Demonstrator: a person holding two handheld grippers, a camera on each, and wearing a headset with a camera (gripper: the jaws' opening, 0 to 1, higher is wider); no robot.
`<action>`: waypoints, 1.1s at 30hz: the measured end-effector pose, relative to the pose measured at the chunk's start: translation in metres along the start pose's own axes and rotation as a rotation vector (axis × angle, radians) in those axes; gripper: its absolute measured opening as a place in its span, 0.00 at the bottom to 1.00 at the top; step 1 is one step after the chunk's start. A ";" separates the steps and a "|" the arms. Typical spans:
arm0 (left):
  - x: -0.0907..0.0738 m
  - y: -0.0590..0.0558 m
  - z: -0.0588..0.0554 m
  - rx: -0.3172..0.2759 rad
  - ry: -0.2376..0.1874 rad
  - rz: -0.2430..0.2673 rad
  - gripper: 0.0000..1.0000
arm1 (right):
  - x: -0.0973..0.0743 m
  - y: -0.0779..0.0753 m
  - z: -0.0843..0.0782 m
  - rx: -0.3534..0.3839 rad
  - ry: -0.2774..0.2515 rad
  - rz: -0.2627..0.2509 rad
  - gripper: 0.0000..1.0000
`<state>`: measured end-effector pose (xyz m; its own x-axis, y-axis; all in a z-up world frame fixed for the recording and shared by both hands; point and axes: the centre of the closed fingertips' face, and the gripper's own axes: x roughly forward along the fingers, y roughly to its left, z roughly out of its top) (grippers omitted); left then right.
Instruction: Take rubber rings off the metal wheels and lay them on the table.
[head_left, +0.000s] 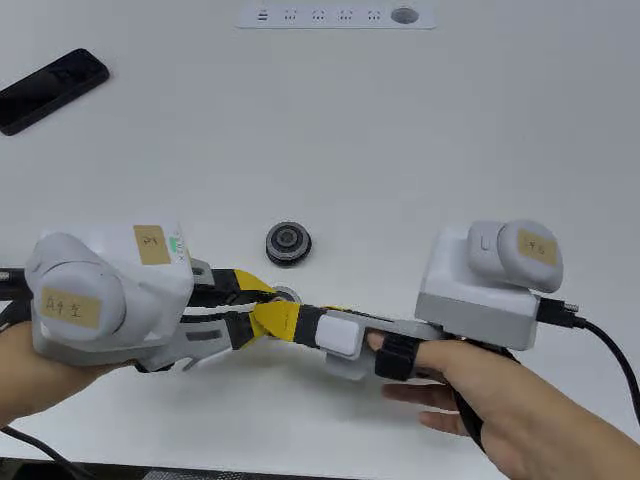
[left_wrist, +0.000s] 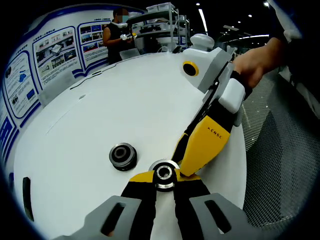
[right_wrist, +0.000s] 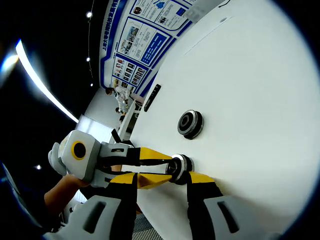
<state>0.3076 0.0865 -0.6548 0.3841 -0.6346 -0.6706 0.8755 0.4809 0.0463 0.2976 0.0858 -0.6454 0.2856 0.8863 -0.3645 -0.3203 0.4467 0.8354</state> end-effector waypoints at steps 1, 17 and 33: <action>0.000 0.000 0.000 0.001 0.001 -0.001 0.12 | 0.000 0.000 0.001 -0.004 -0.007 0.001 0.41; 0.000 -0.001 0.001 0.002 0.001 -0.002 0.12 | -0.004 -0.005 0.005 0.036 -0.032 -0.002 0.34; 0.000 -0.001 0.000 0.001 0.000 -0.002 0.12 | -0.004 -0.028 0.003 0.082 0.009 -0.079 0.06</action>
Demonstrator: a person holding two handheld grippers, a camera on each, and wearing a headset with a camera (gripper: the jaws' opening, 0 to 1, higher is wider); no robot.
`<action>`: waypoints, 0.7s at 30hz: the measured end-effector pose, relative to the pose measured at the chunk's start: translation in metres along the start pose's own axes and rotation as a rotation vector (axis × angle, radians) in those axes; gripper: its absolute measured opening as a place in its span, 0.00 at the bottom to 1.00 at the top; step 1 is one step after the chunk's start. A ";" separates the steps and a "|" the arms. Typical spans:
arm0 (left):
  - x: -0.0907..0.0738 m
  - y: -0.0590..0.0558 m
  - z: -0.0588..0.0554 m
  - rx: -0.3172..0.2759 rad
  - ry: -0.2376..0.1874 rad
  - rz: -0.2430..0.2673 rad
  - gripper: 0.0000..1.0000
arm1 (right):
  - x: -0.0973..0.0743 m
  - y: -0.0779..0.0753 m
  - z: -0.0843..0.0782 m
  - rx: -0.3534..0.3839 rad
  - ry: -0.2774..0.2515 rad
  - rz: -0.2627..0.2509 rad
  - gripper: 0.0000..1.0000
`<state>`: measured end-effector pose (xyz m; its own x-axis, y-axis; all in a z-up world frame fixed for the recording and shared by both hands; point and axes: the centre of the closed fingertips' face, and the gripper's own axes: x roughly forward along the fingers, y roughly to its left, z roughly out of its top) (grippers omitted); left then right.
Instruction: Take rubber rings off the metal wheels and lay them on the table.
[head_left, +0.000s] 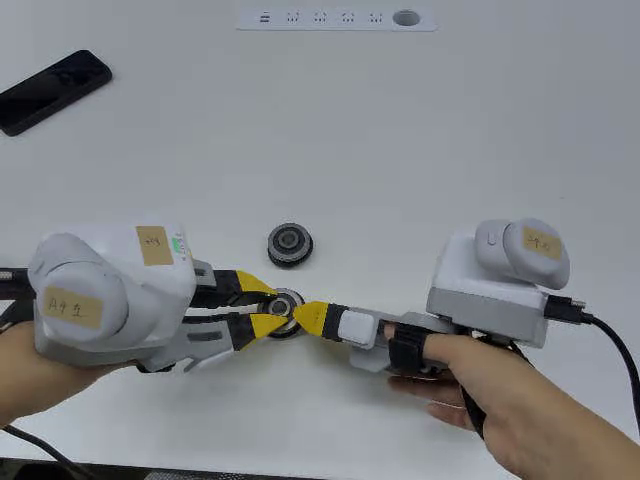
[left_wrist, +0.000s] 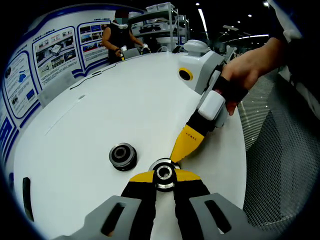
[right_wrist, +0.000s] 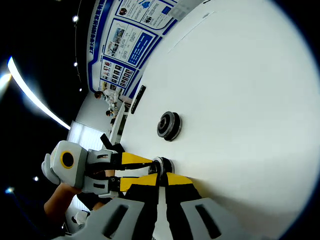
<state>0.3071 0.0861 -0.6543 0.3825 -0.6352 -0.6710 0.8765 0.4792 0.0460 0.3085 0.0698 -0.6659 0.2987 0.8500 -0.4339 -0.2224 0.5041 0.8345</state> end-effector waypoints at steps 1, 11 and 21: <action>0.000 0.000 0.000 -0.002 -0.002 0.001 0.12 | -0.002 -0.001 0.001 0.006 -0.002 0.003 0.04; 0.000 0.000 0.000 -0.004 -0.006 0.003 0.12 | -0.003 0.002 0.000 -0.011 0.012 -0.003 0.02; 0.000 0.001 0.000 -0.009 -0.007 0.016 0.12 | -0.005 0.005 0.001 -0.111 0.002 -0.049 0.01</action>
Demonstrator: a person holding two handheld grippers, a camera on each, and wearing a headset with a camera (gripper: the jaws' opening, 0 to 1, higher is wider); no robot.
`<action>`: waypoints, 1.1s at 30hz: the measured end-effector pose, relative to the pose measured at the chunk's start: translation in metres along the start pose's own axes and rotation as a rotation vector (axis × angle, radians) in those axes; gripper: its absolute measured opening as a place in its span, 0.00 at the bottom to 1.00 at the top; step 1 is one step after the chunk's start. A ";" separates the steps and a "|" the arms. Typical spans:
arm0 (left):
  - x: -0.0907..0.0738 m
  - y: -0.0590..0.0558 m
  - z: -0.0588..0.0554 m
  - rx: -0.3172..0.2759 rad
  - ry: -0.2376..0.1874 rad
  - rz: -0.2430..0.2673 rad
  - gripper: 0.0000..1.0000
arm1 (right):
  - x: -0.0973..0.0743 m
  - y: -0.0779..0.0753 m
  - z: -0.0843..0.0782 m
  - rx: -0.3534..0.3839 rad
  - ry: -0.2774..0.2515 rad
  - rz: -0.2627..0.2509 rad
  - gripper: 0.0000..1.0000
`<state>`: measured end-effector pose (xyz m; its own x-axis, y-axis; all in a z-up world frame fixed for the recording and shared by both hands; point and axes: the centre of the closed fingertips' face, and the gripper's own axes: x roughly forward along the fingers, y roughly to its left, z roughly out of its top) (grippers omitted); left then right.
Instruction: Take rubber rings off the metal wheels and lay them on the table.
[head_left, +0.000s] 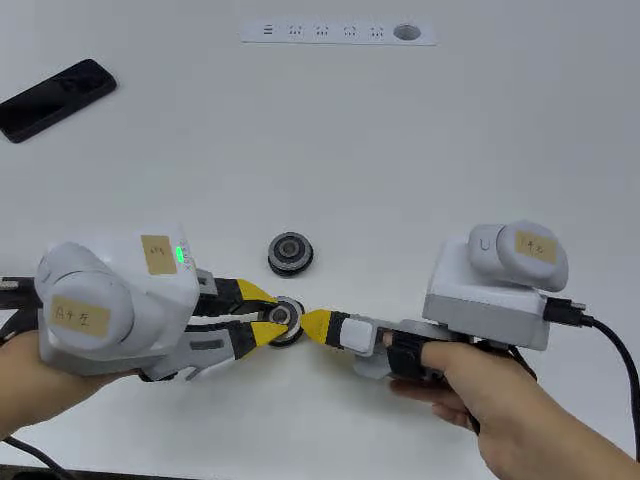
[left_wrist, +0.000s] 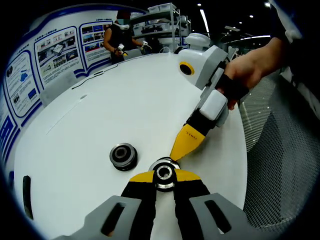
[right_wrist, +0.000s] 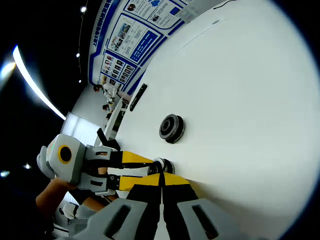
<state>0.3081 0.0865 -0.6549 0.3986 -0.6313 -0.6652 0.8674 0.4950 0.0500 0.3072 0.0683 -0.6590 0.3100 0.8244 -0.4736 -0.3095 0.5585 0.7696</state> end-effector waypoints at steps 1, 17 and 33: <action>0.000 0.000 0.000 0.000 0.000 0.001 0.12 | 0.000 0.000 0.001 -0.011 -0.004 -0.003 0.01; 0.000 0.000 0.000 -0.006 0.000 0.004 0.12 | 0.002 0.005 0.002 -0.112 0.016 -0.013 0.01; 0.000 0.001 -0.001 0.001 0.000 0.001 0.12 | 0.005 0.007 0.002 -0.226 0.029 -0.037 0.01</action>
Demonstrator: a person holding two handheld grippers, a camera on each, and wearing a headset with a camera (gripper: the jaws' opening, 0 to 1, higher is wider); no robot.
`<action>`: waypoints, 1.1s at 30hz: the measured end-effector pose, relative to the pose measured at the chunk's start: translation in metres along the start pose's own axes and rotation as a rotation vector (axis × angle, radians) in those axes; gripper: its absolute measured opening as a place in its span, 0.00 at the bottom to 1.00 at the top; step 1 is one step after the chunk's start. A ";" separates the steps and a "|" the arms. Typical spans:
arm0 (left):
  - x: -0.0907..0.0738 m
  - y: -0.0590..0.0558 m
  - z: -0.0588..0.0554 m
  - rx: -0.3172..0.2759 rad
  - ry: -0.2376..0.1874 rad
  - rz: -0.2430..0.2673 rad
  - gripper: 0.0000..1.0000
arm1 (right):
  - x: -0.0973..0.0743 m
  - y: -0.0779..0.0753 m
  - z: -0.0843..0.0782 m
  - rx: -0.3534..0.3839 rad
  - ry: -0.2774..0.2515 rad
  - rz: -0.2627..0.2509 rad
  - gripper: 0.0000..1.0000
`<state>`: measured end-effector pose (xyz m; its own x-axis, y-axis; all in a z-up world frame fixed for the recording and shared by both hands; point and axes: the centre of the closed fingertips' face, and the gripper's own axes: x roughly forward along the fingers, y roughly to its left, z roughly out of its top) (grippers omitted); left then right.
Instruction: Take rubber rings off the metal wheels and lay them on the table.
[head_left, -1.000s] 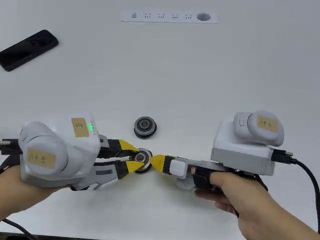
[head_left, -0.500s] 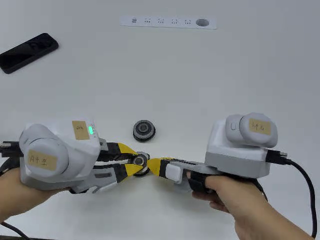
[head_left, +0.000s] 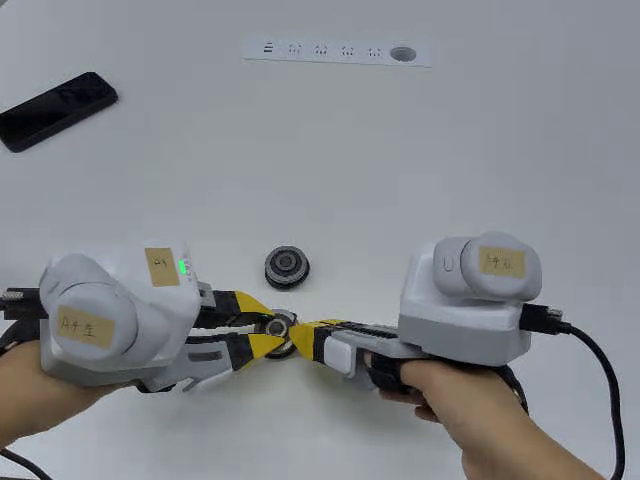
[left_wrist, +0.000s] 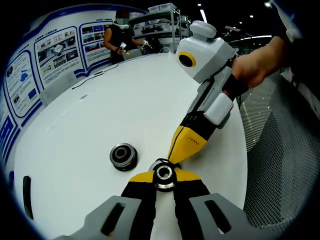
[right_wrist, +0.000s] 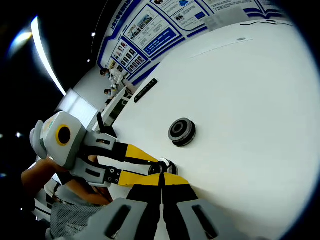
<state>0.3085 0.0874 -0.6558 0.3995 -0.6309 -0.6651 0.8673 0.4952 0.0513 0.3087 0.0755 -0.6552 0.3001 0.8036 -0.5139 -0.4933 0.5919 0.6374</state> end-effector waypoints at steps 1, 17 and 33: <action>0.000 0.000 0.000 0.000 0.000 0.000 0.12 | 0.000 0.000 0.000 -0.005 0.000 0.001 0.01; 0.000 -0.001 0.001 -0.003 -0.010 0.002 0.12 | 0.002 0.005 0.000 -0.259 0.018 -0.010 0.01; -0.001 -0.001 0.001 0.002 -0.007 0.000 0.12 | 0.001 0.006 0.000 -0.341 0.022 0.002 0.01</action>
<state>0.3074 0.0864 -0.6545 0.4013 -0.6349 -0.6602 0.8678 0.4942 0.0523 0.3066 0.0802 -0.6517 0.2829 0.8009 -0.5277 -0.7396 0.5325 0.4116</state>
